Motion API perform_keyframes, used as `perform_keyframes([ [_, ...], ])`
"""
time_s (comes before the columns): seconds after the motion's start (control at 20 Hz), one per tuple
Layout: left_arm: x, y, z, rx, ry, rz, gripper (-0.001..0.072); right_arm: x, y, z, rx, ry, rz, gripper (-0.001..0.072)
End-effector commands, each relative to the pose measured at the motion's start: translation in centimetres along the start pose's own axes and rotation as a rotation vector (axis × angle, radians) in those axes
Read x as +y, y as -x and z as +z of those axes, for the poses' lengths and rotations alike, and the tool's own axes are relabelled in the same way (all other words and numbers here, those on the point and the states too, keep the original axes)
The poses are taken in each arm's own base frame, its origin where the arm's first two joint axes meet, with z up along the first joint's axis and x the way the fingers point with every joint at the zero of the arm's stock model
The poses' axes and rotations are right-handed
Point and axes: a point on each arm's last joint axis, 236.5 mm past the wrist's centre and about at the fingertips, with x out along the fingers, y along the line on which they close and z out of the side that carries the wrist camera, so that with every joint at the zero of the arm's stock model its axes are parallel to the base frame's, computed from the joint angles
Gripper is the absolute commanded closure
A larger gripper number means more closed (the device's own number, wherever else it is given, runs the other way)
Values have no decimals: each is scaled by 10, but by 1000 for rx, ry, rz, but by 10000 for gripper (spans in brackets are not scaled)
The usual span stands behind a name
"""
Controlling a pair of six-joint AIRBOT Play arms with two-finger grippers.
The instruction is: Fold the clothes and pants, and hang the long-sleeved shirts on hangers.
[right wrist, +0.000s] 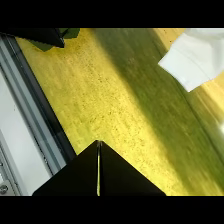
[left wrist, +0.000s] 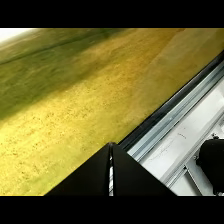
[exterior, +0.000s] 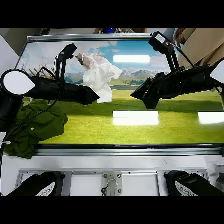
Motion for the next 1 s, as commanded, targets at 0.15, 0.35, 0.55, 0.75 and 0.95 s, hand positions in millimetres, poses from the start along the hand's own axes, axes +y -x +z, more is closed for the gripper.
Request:
perform_keyframes([
  [0.15, 0, 0, 0, 0, -1, 0, 696, 0, 0, 0, 1, -1, 1, 695],
  [0.35, 0, 0, 1, -4, -2, 0, 696, 0, 0, 0, 1, -1, 1, 695],
  [0.55, 30, 6, 2, 0, -48, 117, 63, 0, 0, 0, 1, -1, 1, 695],
  [0.75, 171, 68, -33, 132, 38, 645, -13, 0, 0, 0, 1, -1, 1, 695],
  [0.95, 266, 69, -125, 313, 199, 837, -13, 0, 0, 0, 1, -1, 1, 695],
])
